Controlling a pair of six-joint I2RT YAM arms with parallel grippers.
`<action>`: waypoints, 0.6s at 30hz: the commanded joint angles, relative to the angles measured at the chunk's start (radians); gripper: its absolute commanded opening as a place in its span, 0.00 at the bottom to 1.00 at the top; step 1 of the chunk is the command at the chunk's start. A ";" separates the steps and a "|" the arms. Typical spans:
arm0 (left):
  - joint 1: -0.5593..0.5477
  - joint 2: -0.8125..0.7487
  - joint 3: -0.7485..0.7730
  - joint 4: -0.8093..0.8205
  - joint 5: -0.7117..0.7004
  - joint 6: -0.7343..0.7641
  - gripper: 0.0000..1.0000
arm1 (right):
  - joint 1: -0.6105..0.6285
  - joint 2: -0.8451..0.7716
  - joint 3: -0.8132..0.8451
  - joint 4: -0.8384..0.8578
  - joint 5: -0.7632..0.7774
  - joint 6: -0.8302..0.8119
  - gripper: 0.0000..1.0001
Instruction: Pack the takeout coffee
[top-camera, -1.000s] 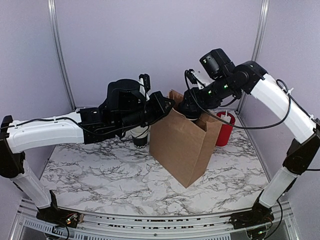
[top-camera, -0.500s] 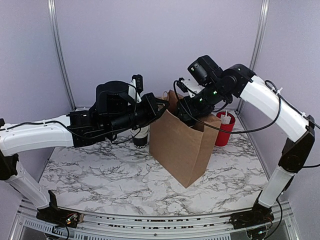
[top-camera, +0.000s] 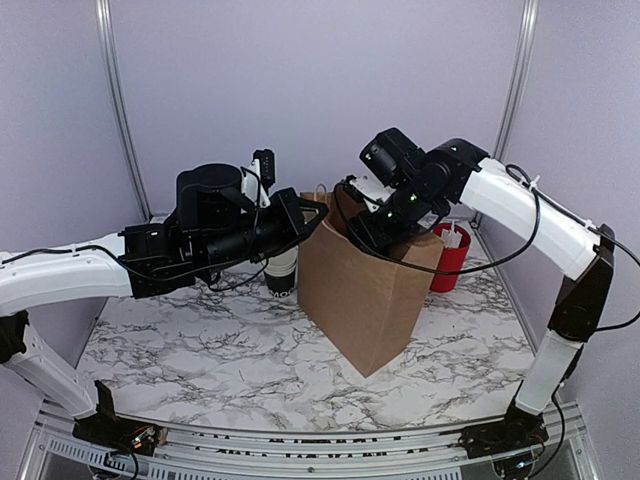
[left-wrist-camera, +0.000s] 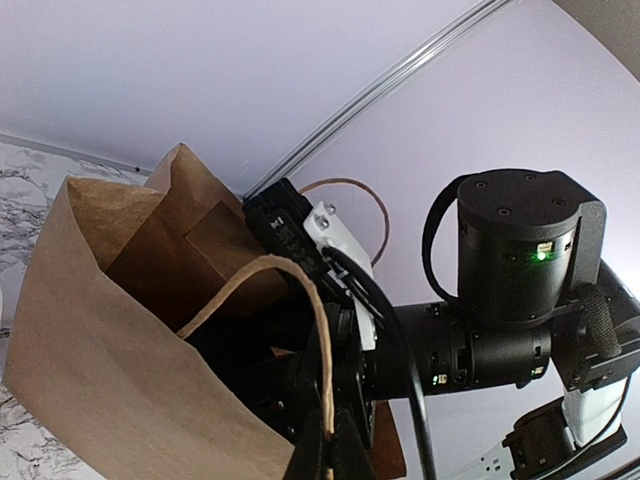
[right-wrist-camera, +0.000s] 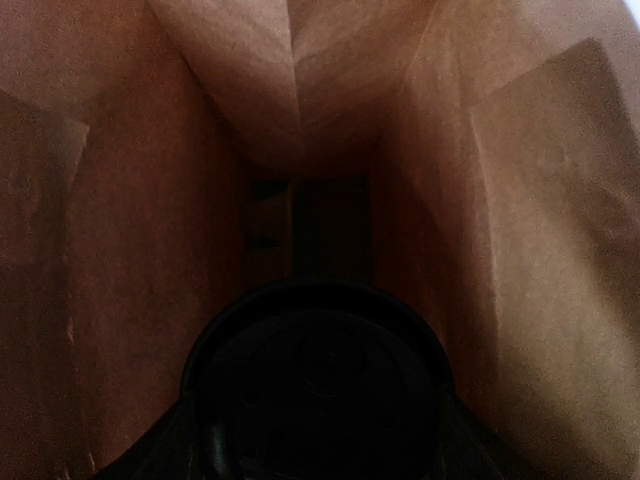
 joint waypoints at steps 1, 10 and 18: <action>-0.004 -0.032 -0.013 -0.014 0.014 0.022 0.00 | 0.012 0.001 -0.017 -0.011 0.016 -0.016 0.49; -0.003 -0.036 -0.020 -0.014 0.024 0.026 0.00 | 0.013 -0.011 -0.093 -0.002 0.023 -0.019 0.49; -0.003 -0.052 -0.036 -0.014 0.013 0.026 0.00 | 0.013 -0.008 -0.125 0.005 0.013 -0.021 0.49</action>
